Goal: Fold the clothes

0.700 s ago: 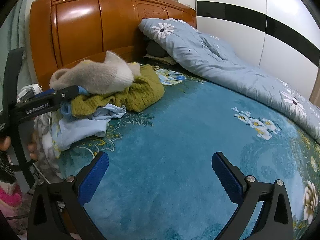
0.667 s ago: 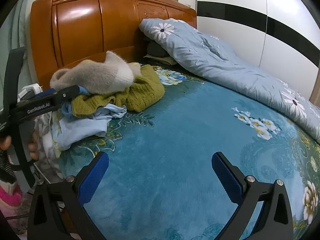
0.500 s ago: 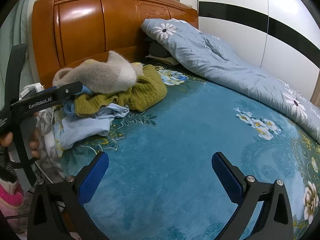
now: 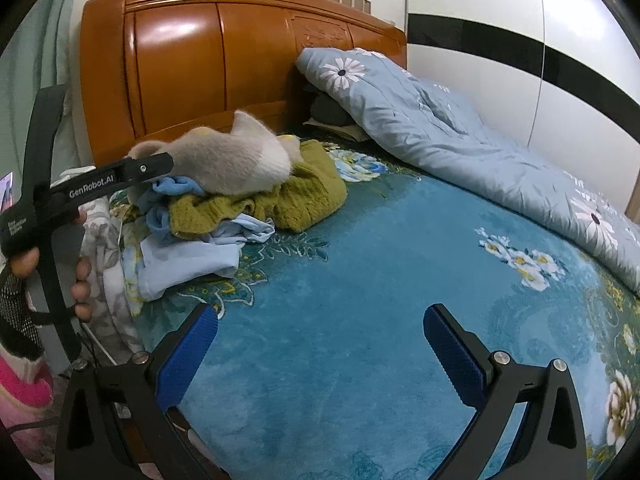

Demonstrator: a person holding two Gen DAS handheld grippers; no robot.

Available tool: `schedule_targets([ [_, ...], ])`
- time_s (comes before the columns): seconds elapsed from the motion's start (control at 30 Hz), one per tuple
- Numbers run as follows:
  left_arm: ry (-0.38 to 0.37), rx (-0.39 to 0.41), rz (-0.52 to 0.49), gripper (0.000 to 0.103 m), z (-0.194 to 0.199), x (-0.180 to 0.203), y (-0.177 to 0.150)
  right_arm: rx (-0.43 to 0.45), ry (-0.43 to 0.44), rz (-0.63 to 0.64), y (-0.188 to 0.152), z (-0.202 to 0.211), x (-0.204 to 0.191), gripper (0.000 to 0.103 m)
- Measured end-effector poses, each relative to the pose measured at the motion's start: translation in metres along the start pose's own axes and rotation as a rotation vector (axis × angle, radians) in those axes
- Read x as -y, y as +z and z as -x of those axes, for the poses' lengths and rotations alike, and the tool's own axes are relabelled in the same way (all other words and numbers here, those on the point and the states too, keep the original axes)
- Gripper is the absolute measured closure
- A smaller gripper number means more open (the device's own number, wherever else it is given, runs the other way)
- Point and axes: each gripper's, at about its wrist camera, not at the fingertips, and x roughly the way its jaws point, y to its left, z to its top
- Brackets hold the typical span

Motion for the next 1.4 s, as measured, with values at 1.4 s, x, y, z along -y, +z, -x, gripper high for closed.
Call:
schedule_targets([
  [1.4,0.063,-0.119,-0.044,0.000,-0.023,-0.001,-0.008,-0.105,-0.028,-0.011,-0.014,-0.016,0.002,0.000],
])
